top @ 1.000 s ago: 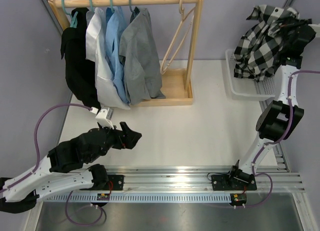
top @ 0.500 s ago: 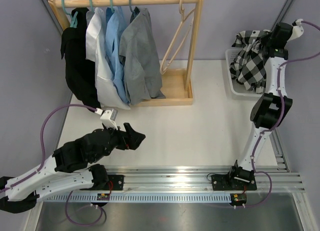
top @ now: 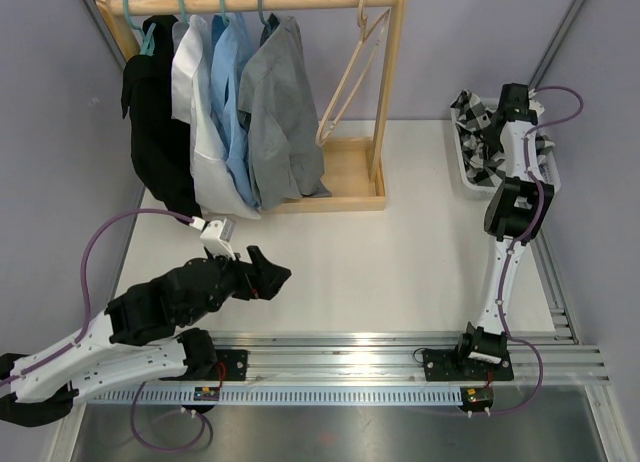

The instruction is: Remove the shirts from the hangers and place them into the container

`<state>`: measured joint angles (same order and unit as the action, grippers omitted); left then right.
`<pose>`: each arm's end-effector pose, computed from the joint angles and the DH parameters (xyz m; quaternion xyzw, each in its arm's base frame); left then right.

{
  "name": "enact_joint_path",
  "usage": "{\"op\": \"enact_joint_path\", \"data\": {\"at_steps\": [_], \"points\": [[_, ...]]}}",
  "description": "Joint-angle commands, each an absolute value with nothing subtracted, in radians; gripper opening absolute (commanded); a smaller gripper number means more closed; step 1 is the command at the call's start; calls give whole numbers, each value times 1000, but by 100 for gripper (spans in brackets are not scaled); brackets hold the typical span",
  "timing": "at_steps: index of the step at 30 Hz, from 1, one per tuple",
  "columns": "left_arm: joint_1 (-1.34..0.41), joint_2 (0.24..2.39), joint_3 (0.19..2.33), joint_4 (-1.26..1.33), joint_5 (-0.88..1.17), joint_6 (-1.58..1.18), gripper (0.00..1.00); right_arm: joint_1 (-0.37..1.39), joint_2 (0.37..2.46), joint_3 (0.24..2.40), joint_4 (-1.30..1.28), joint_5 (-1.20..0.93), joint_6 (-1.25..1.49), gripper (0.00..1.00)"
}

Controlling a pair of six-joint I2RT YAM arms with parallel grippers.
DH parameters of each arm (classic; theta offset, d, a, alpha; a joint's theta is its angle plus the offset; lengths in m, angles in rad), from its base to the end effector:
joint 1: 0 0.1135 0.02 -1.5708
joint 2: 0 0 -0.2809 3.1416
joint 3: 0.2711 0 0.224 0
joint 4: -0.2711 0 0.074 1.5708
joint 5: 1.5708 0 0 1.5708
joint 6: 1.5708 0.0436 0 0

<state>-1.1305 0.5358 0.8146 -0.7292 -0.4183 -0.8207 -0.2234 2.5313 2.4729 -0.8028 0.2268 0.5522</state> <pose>0.0467 -0.0575 0.3244 0.0189 0.8358 -0.3318 0.4371 0.5293 -0.1303 0.2334 0.3887 0.8476 -0.0482 0.3579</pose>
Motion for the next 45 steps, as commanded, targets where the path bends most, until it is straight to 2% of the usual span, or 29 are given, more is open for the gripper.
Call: {"op": "enact_joint_path", "data": {"at_steps": [1, 6, 10, 12, 13, 14, 16, 17, 18, 20, 22, 26, 28, 32, 38, 42, 45], "points": [[-1129, 526, 804, -676, -407, -821, 96, -227, 2568, 2490, -882, 238, 508, 0], [-1129, 508, 798, -683, -396, -833, 96, -232, 2672, 2598, -943, 230, 503, 4], [-1129, 473, 798, -698, -402, -839, 96, -239, 2674, 2608, -930, 215, 509, 6], [-1127, 462, 801, -709, -406, -839, 96, -239, 2616, 2541, -860, 183, 502, 28], [-1127, 459, 804, -713, -407, -838, 96, -239, 2587, 2511, -832, 170, 505, 43], [-1129, 459, 805, -716, -407, -839, 97, -239, 2553, 2447, -796, 152, 500, 63], [-1129, 462, 813, -722, -407, -838, 97, -238, 2424, 2369, -659, 83, 492, 79], [-1129, 462, 816, -724, -407, -836, 98, -233, 2372, 2279, -599, 59, 489, 94], [-1129, 462, 821, -726, -407, -835, 98, -229, 2259, 2238, -487, 70, 486, 97], [-1129, 465, 825, -726, -407, -827, 98, -216, 2154, 2156, -389, 112, 454, 99], [-1129, 465, 833, -724, -407, -822, 99, -199, 2050, 2163, -330, 127, 428, 100], [-1129, 457, 847, -723, -405, -799, 99, -181, 1948, 2295, -412, 94, 402, 100], [-1129, 448, 854, -721, -406, -782, 99, -175, 1855, 2278, -459, 5, 405, 100], [-1129, 425, 896, -733, -416, -758, 99, -132, 1596, 2032, -489, -265, 378, 99], [-1127, 413, 942, -776, -411, -723, 99, 125, 1245, 1680, -557, -285, 334, 99], [-1129, 428, 971, -773, -384, -712, 99, 219, 1005, 1580, -590, -405, 396, 99], [-1129, 433, 983, -759, -357, -703, 99, 238, 905, 1574, -632, -517, 436, 99]]}}
